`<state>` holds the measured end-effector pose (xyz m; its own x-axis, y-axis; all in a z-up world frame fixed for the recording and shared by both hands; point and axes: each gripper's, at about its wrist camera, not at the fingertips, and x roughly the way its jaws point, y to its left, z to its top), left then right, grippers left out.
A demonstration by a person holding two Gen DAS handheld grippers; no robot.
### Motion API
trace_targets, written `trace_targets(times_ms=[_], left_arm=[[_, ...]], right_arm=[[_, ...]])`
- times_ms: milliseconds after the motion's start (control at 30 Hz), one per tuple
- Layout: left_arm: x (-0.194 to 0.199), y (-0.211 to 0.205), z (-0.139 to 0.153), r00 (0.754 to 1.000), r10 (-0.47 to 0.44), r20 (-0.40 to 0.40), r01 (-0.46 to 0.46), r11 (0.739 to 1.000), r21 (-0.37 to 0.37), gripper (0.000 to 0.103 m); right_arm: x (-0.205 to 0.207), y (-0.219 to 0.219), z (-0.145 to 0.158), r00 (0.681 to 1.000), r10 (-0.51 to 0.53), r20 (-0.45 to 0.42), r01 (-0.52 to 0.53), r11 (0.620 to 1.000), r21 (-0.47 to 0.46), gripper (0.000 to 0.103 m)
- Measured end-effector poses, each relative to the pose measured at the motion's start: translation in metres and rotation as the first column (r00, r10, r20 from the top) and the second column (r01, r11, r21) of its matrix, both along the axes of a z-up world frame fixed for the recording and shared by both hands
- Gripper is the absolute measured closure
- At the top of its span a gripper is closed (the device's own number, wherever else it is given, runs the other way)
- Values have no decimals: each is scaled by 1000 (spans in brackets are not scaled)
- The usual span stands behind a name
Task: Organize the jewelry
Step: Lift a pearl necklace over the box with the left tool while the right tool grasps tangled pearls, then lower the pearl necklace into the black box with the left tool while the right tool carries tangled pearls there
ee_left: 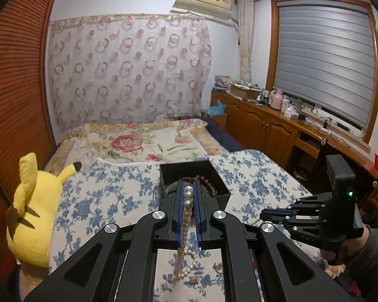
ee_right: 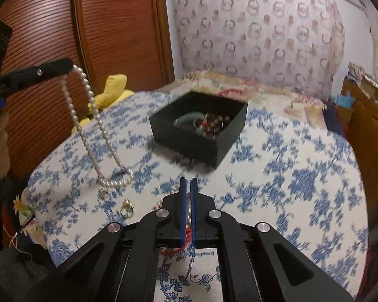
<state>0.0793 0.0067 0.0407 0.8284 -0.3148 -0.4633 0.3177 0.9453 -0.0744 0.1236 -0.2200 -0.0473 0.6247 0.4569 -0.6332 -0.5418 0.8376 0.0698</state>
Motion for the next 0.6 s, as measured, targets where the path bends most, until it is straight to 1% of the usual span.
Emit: trace_targets(times_ms=[300,600], left_arm=[[13,-9,28,999,-11,44,11,1000,0,97],[29,-20,56,996,-20,84,19,1000,10,97]], right_arm=[[5,3,48,995,10,95,-10,1000,-1,100],[15,7,86,986,11,168,-8,1000,-14,100]])
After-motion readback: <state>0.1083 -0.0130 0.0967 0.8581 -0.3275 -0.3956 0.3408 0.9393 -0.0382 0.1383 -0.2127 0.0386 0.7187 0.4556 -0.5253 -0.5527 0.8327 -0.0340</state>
